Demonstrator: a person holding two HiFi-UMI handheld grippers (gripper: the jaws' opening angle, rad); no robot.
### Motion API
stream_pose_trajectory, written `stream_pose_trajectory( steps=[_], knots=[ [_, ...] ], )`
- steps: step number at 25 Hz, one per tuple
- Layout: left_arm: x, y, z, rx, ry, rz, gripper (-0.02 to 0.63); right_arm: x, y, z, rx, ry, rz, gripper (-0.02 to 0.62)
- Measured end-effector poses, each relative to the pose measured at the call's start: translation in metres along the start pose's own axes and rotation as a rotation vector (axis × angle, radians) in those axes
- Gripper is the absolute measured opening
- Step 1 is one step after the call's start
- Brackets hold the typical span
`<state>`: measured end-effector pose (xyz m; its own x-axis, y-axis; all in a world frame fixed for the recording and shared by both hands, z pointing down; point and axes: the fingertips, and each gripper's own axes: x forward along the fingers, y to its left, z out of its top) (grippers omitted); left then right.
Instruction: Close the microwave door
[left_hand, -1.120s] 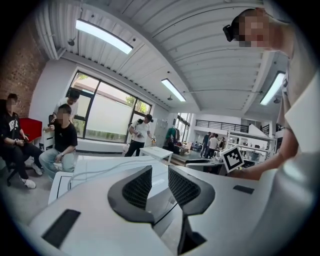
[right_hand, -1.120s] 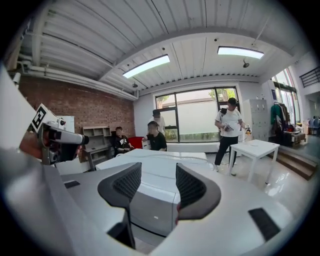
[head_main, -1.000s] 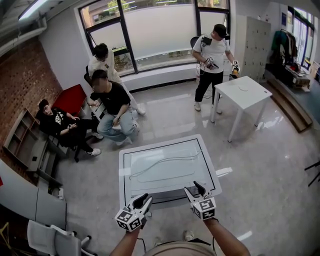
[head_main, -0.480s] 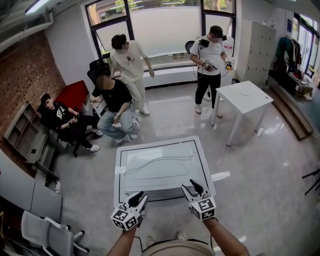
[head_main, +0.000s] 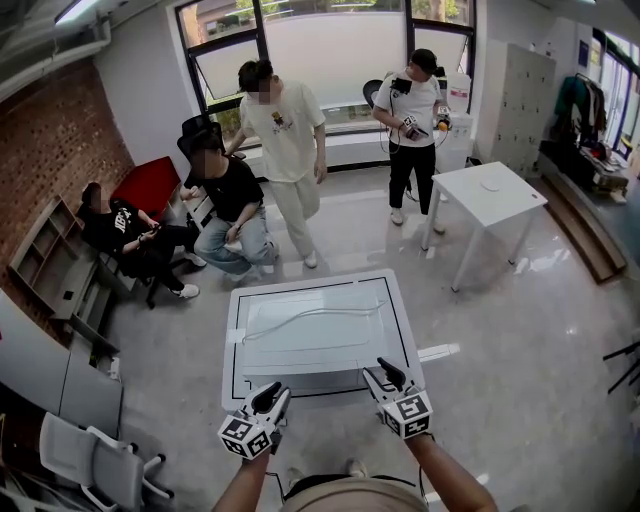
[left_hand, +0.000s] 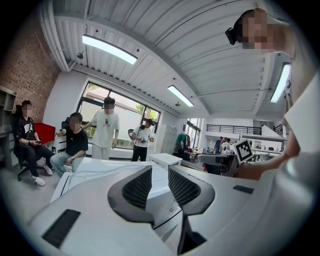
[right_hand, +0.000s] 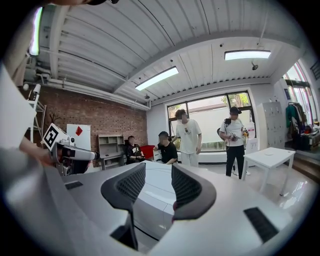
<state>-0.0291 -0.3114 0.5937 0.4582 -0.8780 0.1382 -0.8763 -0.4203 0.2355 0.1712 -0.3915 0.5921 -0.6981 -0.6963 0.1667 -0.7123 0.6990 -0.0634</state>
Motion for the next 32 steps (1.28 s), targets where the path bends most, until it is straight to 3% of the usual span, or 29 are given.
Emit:
stream_pose_trajectory(
  steps=[32],
  knots=[
    [0.004, -0.027, -0.024, -0.010, 0.049, 0.005, 0.101, -0.033, -0.014, -0.021, 0.040, 0.016, -0.025, 0.166]
  ],
)
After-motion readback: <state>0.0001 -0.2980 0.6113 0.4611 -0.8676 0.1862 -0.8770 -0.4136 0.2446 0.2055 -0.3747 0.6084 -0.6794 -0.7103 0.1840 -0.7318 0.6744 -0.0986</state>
